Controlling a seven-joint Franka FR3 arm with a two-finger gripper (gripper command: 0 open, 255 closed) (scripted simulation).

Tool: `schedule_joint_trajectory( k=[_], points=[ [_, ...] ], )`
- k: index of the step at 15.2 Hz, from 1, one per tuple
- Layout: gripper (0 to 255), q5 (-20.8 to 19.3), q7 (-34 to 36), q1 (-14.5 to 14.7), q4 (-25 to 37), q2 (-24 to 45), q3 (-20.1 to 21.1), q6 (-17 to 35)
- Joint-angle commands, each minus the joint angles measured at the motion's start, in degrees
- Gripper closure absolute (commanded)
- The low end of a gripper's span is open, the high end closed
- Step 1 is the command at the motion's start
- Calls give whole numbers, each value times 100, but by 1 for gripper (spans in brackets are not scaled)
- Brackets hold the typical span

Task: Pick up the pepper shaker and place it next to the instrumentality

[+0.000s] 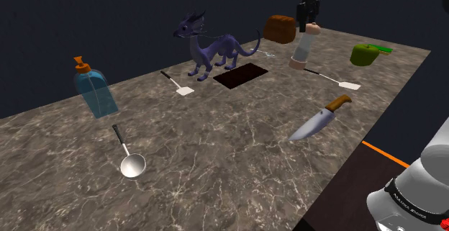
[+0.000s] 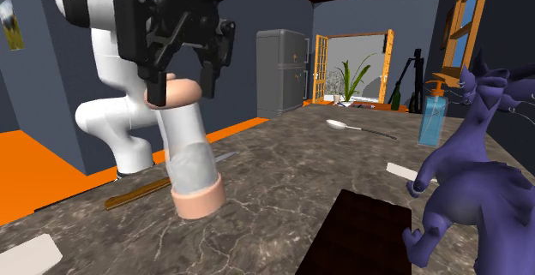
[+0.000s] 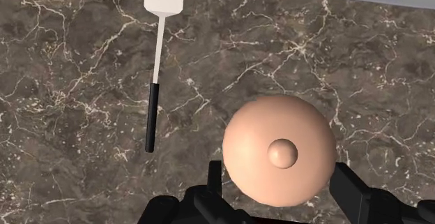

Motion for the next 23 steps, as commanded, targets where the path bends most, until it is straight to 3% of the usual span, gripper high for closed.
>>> schedule_joint_trajectory(
  k=[1, 14, 22, 23],
  points=[
    [255, -25, -227, -124, 226, 155, -86, -48],
    [255, -3, -146, -151, -1166, -117, -90, 1069],
    [255, -3, -142, -152, -1229, -124, -90, 1126],
    [0, -3, -142, -152, -1229, -124, -90, 1125]
  ],
)
